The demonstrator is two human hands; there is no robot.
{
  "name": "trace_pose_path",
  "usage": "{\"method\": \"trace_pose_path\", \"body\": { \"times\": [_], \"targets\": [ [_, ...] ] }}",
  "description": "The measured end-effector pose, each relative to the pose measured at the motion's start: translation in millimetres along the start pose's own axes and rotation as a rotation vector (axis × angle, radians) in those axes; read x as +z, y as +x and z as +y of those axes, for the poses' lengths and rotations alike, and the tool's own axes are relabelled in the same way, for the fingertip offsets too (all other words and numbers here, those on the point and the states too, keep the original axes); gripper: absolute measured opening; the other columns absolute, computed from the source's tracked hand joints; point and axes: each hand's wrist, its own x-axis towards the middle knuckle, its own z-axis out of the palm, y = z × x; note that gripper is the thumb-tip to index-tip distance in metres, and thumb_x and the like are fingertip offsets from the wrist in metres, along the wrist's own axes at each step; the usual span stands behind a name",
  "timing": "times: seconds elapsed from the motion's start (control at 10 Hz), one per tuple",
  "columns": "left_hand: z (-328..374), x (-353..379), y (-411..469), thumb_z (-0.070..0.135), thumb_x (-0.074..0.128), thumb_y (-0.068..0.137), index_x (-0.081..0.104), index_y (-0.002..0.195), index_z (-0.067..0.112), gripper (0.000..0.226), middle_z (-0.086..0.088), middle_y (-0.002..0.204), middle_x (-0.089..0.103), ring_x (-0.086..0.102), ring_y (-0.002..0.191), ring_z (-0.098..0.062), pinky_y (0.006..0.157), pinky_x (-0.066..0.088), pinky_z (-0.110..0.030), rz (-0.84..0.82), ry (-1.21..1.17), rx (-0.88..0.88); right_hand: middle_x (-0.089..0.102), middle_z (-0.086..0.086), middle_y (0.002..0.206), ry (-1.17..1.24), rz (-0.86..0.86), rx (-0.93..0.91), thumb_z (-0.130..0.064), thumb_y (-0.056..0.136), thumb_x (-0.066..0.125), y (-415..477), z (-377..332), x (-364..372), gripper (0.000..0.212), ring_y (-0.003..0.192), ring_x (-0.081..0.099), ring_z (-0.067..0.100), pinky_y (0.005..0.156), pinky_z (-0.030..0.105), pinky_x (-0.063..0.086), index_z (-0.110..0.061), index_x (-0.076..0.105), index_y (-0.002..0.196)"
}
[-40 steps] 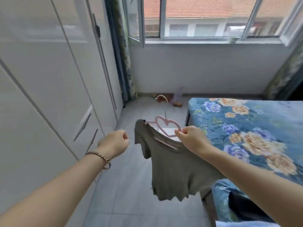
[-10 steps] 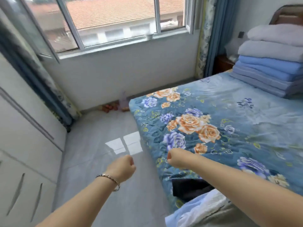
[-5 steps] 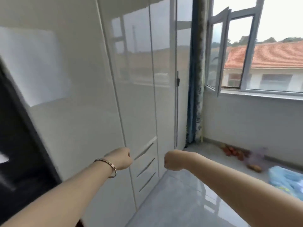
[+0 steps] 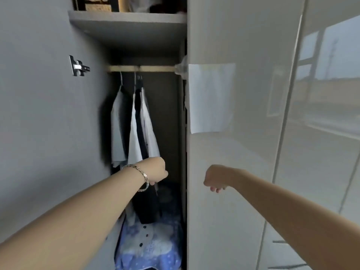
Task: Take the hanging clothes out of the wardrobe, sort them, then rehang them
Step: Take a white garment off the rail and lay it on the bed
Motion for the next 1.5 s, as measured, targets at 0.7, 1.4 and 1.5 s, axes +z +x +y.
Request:
{"method": "trace_pose_path", "body": {
  "times": [0.7,1.4,1.5],
  "targets": [
    [-158.7,-172.6,187.6,0.016,0.043,0.089,0.064,0.097,0.003,0.026,-0.014,0.094,0.072,0.062,0.069,-0.025,0.052,0.042,-0.02,0.228,-0.083,-0.117,0.066,0.009,0.079,0.109,0.457,-0.232,-0.028,0.098,0.04,234.2,-229.2,-161.1,0.035,0.068,0.062,0.022,0.064,0.03,0.051,-0.003,0.059,0.083],
    [-175.1,-183.5,252.6,0.022,0.042,0.094,0.06,0.112,0.005,0.031,-0.004,0.085,0.065,0.063,0.073,-0.02,0.053,0.045,-0.018,0.202,-0.062,-0.177,0.045,0.005,0.077,0.726,0.649,-0.4,-0.009,0.096,0.037,332.9,-273.9,-244.4,0.038,0.056,0.033,0.009,0.053,0.019,0.033,0.002,0.049,0.13],
    [-177.0,-182.7,254.1,0.021,0.042,0.093,0.06,0.112,0.005,0.031,-0.007,0.09,0.068,0.063,0.073,-0.02,0.051,0.045,-0.018,0.205,-0.066,-0.171,0.057,0.019,0.115,0.775,0.717,-0.422,-0.012,0.097,0.036,304.2,-272.0,-240.1,0.038,0.056,0.034,0.01,0.059,0.026,0.038,0.004,0.049,0.129]
  ]
}}
